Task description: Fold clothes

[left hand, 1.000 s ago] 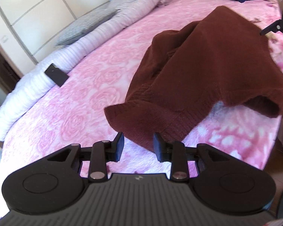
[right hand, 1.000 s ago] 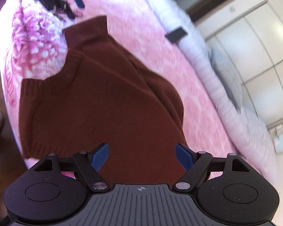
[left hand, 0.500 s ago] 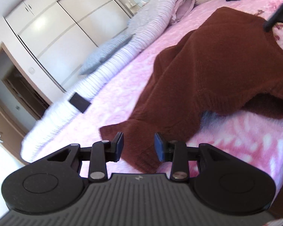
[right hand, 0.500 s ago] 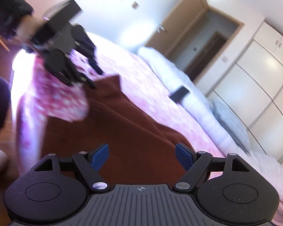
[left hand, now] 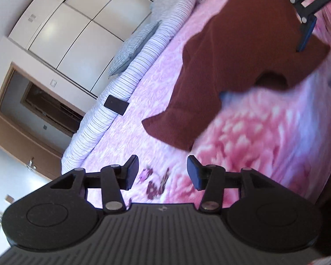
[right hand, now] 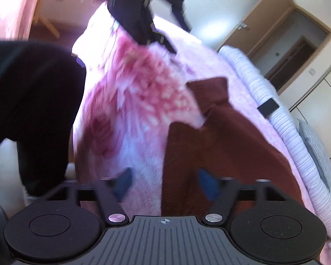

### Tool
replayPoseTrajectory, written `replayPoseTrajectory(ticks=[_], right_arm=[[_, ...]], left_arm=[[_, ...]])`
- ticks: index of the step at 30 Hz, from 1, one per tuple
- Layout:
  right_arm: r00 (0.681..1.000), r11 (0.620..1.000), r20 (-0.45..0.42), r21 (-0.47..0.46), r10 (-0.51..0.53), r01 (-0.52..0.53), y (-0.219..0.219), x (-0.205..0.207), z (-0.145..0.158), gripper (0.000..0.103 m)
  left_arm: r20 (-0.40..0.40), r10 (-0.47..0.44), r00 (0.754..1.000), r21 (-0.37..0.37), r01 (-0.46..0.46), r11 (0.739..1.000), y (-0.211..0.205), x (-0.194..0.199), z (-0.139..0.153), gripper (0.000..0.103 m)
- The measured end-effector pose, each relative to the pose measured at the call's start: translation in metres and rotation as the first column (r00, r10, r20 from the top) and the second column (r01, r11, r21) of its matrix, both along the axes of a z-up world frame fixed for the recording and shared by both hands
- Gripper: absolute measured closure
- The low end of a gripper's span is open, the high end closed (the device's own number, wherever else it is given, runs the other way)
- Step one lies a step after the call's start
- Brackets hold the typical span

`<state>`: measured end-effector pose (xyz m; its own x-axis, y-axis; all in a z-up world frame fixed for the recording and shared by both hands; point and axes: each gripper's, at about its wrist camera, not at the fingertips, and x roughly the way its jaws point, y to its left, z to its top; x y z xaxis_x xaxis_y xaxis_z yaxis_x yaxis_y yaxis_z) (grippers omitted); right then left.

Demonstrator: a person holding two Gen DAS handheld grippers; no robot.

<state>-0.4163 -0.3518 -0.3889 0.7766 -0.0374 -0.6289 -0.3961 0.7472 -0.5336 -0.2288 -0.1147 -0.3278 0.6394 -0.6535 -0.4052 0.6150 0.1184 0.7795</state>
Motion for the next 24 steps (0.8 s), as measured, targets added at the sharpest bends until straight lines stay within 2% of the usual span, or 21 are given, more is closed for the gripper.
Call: replayPoseTrajectory(ticks=[2,5,8,11,14,19,24], right_arm=[[1.0,1.0,-0.002,0.001,-0.018,0.018,-0.008,0.004,0.006,0.081],[0.999,0.999,0.005,0.016,-0.048,0.048,-0.022,0.007,0.022,0.096],[0.995,0.996,0.036,0.026,-0.089,0.088,-0.038,0.004,0.049,0.096],[0.981,0.987,0.114,0.001,-0.157,0.158,-0.054,-0.006,0.086,0.096],[0.958,0.972,0.181,-0.038,-0.223,0.233,-0.068,-0.016,0.115,0.096],[0.93,0.949,0.228,-0.058,-0.289,0.309,-0.08,-0.021,0.133,0.096],[0.934,0.948,0.196,-0.056,-0.298,0.315,-0.087,-0.017,0.128,0.096]], left_arm=[[0.025,-0.013,1.0,0.021,0.013,1.0,0.001,0.004,-0.008,0.058],[0.049,-0.049,0.998,0.047,0.047,0.998,-0.006,0.018,-0.018,0.054],[0.111,-0.124,0.986,0.087,0.115,0.99,-0.021,0.035,-0.027,0.051],[0.2,-0.228,0.953,0.157,0.198,0.968,-0.037,0.052,-0.036,0.051],[0.323,-0.364,0.874,0.258,0.289,0.922,-0.046,0.062,-0.049,0.05],[0.367,-0.505,0.781,0.33,0.399,0.856,-0.061,0.067,-0.063,0.05],[0.398,-0.632,0.665,0.41,0.488,0.771,-0.075,0.07,-0.077,0.053]])
